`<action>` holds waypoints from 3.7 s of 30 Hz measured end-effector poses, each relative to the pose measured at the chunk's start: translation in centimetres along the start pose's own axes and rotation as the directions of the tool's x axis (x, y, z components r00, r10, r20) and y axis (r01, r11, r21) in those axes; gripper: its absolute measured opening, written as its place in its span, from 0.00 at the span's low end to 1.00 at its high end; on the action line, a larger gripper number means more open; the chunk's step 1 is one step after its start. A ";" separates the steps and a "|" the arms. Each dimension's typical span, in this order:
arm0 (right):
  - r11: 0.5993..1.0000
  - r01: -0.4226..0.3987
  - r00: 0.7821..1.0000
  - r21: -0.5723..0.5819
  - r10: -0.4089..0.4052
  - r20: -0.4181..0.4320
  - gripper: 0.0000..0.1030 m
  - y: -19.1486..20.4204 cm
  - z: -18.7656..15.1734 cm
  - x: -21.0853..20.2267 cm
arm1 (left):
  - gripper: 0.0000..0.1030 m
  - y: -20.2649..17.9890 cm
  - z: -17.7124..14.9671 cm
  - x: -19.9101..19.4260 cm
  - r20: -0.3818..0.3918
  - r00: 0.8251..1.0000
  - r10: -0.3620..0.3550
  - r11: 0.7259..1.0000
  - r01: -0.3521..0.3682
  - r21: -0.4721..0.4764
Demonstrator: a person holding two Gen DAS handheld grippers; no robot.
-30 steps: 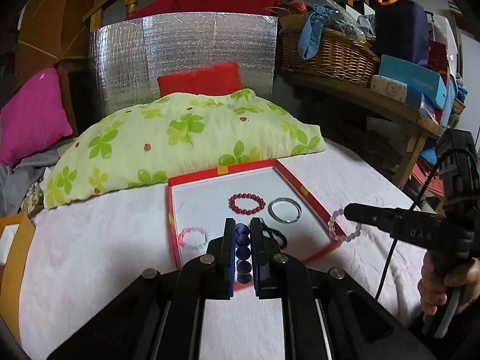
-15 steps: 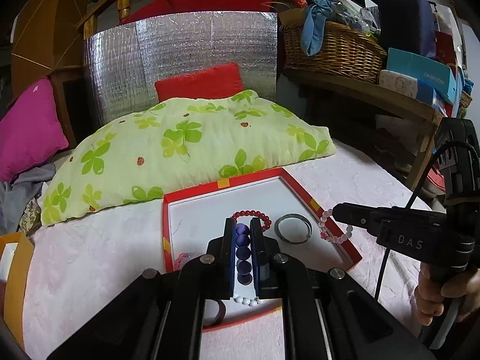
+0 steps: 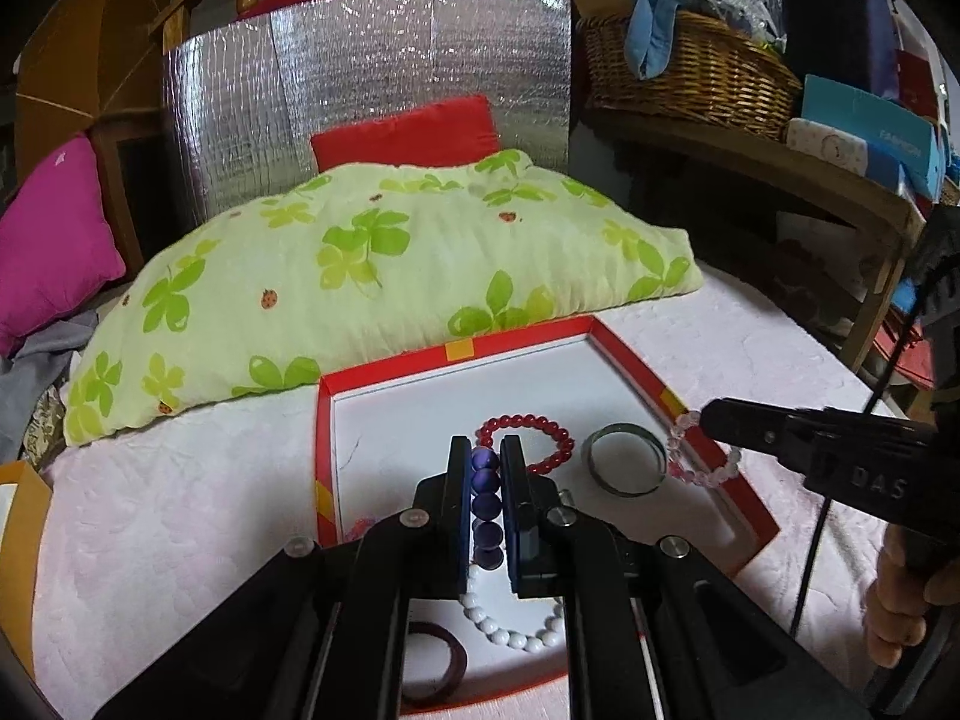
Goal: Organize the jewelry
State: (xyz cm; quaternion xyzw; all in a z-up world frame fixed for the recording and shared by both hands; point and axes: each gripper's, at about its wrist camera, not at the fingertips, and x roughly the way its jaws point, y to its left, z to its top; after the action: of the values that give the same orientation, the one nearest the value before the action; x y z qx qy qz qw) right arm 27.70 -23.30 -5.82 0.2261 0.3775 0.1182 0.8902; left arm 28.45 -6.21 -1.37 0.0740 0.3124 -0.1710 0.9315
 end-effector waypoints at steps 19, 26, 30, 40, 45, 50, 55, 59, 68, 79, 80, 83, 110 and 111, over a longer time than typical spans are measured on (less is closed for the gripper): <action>0.999 0.045 0.993 0.027 -0.042 -0.110 0.09 -1.9 -0.4 4.3 | 0.09 0.7 0.1 6.7 -0.109 0.993 0.037 0.999 -0.036 0.019; 0.999 0.044 0.991 0.028 -0.040 -0.126 0.09 -1.8 -0.7 4.8 | 0.09 0.4 -0.2 7.3 -0.128 0.991 0.045 0.999 -0.041 0.031; 0.998 0.051 0.990 0.027 -0.047 -0.136 0.09 -1.8 -0.9 5.0 | 0.09 0.2 -0.4 7.7 -0.141 0.989 0.053 0.998 -0.048 0.041; 0.994 0.088 0.986 0.064 -0.078 -0.147 0.34 -2.7 -0.7 5.0 | 0.59 -0.5 -0.7 7.2 -0.145 0.983 0.112 0.992 -0.102 0.070; 0.995 0.068 0.994 0.073 -0.061 -0.089 0.51 -2.6 -0.3 3.5 | 0.67 -0.7 -0.5 6.5 -0.143 0.983 0.116 0.991 -0.105 0.082; 0.995 0.073 0.997 0.072 -0.071 -0.028 0.51 -2.5 0.1 1.8 | 0.69 -0.8 -0.7 5.9 -0.154 0.979 0.130 0.989 -0.118 0.085; 0.993 0.108 0.994 0.051 -0.107 -0.014 0.51 -2.4 0.2 0.9 | 0.73 -0.5 -0.8 4.3 -0.139 0.977 0.161 0.985 -0.152 0.076; 0.988 0.155 0.988 -0.001 -0.155 -0.024 0.50 -1.6 -0.2 0.3 | 0.73 -0.2 -1.5 2.6 -0.137 0.970 0.200 0.979 -0.193 0.062; 0.948 0.282 0.959 -0.145 -0.284 0.010 0.50 2.0 -3.2 -4.3 | 0.73 0.4 -5.5 -4.4 -0.167 0.946 0.279 0.959 -0.283 0.001; 0.920 0.295 0.954 -0.260 -0.298 0.027 0.59 8.3 -9.0 -13.0 | 0.85 0.9 -8.5 -15.4 -0.123 0.921 0.370 0.925 -0.378 -0.049; 0.921 0.291 0.955 -0.257 -0.294 0.028 0.59 8.6 -9.2 -13.9 | 0.85 1.0 -8.6 -16.7 -0.116 0.924 0.365 0.925 -0.373 -0.066; 0.920 0.304 0.952 -0.248 -0.303 0.043 0.59 9.2 -9.6 -16.0 | 0.90 1.0 -8.6 -19.1 -0.115 0.922 0.370 0.919 -0.381 -0.098; 0.932 0.276 0.961 -0.236 -0.263 0.084 0.59 13.0 -10.8 -23.8 | 0.91 -1.9 -7.5 -30.3 0.003 0.896 0.444 0.892 -0.441 -0.099; 0.932 0.277 0.961 -0.232 -0.264 0.085 0.59 13.0 -10.8 -23.8 | 0.91 -1.9 -7.5 -30.3 0.002 0.897 0.442 0.892 -0.440 -0.100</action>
State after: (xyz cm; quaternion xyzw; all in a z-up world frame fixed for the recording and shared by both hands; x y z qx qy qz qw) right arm 2.96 -17.70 8.69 0.0648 0.3644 0.0336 0.9284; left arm 0.98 2.11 10.95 0.0953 0.2839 0.0592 0.9523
